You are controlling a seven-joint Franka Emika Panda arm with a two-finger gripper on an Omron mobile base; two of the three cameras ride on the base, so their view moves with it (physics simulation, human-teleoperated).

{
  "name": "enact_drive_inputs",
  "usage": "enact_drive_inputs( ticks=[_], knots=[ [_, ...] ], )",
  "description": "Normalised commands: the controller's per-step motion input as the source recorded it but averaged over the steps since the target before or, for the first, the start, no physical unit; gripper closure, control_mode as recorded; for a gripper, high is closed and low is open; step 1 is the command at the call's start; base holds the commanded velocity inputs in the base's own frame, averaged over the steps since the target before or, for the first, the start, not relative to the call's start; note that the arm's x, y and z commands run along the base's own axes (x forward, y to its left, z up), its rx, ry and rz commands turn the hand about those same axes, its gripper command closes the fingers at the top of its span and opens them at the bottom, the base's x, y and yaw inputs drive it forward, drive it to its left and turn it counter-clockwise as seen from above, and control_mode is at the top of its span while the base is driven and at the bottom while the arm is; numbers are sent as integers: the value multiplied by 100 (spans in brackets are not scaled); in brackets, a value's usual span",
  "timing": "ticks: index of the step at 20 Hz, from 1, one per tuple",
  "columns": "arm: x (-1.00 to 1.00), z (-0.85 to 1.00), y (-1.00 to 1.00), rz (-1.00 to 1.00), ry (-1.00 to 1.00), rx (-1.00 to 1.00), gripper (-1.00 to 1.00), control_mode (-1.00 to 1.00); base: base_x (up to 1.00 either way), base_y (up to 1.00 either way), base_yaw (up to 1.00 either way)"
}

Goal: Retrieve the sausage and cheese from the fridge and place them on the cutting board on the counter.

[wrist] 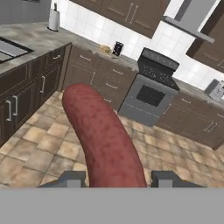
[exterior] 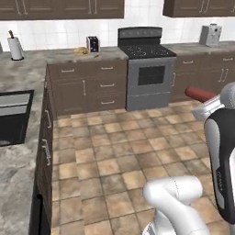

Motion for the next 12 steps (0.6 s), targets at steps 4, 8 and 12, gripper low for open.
enact_drive_inputs(
  ticks=[4, 8, 12],
  knots=[
    [0, 0, 0, 0, 0, 0, 100, 100, 100, 50, 2],
    [0, 0, 0, 0, 0, 0, 100, 100, 100, 32, 1],
    [0, 0, 0, 0, 0, 0, 100, 100, 100, 13, 0]
  ],
)
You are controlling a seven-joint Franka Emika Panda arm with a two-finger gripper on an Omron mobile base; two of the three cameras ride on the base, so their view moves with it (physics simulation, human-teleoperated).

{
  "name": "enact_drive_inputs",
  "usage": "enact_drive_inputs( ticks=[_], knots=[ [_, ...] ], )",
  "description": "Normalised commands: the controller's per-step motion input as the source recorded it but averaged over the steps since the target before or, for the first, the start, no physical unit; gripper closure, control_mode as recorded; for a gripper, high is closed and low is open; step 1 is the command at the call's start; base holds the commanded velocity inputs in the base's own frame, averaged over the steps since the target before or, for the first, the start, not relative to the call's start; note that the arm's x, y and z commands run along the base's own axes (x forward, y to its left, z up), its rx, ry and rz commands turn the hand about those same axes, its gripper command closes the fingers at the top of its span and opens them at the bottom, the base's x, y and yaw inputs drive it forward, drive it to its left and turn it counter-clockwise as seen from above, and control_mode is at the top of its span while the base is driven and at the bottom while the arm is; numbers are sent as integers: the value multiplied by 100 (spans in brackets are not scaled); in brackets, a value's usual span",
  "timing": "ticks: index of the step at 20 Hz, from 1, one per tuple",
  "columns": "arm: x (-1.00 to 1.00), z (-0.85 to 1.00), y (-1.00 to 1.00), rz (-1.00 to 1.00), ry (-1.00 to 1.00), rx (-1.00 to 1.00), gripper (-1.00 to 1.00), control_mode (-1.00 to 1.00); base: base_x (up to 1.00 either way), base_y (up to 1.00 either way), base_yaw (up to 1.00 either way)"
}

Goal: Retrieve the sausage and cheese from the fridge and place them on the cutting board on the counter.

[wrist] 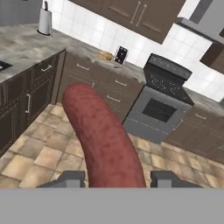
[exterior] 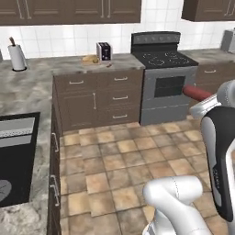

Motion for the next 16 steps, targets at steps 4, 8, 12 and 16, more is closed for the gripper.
enact_drive_inputs(
  ticks=[4, 8, 12, 16],
  knots=[
    [0, 0, 0, 0, 0, 0, 100, 100, 100, 31, 0],
    [0, 0, 0, 0, 0, 0, 100, 100, 100, 38, 0],
    [0, 0, 0, 0, 0, 0, 100, 100, 100, 31, 0],
    [0, 0, 0, 0, 0, 0, 100, 100, 100, 34, 0]
  ],
)
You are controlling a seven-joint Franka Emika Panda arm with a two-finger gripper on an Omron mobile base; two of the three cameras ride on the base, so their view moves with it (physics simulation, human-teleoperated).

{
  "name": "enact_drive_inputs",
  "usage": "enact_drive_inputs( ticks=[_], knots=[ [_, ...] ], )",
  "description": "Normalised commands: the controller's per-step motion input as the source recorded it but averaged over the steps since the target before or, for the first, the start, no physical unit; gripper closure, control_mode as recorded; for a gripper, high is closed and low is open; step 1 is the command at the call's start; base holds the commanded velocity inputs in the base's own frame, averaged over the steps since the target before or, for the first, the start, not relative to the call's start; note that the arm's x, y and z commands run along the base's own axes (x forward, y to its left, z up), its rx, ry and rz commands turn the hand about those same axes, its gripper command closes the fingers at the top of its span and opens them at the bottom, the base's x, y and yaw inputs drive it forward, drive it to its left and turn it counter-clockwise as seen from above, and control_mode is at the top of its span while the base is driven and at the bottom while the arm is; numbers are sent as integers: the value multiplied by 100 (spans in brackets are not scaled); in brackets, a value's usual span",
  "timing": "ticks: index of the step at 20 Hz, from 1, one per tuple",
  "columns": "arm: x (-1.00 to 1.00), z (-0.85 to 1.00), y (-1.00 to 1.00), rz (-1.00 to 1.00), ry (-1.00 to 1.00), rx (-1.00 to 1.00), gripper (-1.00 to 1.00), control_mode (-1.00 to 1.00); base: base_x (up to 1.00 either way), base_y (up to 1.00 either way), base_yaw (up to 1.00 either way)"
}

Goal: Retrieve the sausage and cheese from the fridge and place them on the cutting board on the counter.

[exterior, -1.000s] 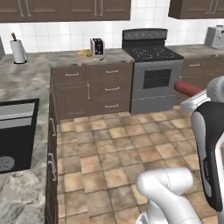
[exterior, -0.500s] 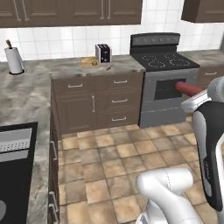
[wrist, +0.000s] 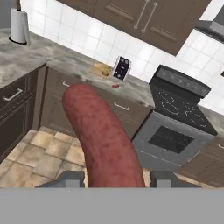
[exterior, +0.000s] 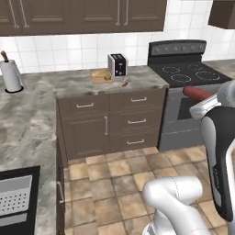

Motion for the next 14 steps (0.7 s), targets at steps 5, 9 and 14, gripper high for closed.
enact_drive_inputs(
  ticks=[5, 9, 14],
  knots=[
    [0, 0, 0, 0, 0, 0, 100, 100, 100, 41, 3],
    [0, 0, 0, 0, 0, 0, 100, 100, 100, 40, 0],
    [0, 0, 0, 0, 0, 0, 100, 100, 95, 37, 0]
  ],
)
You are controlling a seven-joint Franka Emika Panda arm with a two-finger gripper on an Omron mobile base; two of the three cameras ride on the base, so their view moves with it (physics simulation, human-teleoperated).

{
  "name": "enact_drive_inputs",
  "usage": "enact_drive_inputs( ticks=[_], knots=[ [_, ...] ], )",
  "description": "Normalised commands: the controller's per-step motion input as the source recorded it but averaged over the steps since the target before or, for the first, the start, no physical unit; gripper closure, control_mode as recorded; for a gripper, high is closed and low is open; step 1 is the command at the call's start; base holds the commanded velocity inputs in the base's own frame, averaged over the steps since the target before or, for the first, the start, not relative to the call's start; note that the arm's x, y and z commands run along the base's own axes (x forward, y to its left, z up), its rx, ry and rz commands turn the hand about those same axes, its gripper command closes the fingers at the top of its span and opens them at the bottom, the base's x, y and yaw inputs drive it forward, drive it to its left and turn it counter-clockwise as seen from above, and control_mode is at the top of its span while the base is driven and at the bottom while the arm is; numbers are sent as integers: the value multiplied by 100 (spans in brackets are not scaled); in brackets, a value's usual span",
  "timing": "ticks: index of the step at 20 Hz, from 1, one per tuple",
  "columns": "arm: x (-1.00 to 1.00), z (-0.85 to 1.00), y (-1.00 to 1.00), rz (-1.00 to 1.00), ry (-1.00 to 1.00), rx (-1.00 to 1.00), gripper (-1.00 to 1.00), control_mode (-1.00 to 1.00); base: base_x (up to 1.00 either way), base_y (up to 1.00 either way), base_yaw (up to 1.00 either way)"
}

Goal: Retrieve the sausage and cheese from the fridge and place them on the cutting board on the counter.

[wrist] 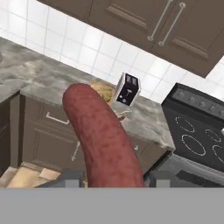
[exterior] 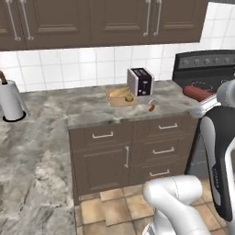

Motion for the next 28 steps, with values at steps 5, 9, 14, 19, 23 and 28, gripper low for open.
enact_drive_inputs(
  ticks=[5, 9, 14, 19, 23, 28],
  knots=[
    [0, 0, 0, 0, 0, 0, 100, 100, 75, 1, 0],
    [0, 0, 0, 0, 0, 0, 100, 100, 75, 12, 0],
    [0, 0, 0, 0, 0, 0, 100, 100, 71, 2, 0],
    [0, 0, 0, 0, 0, 0, 100, 100, 60, 0, 0],
    [0, 0, 0, 0, 0, 0, 100, 100, 62, 6, 0],
    [0, 0, 0, 0, 0, 0, 100, 100, 64, 10, 0]
  ],
)
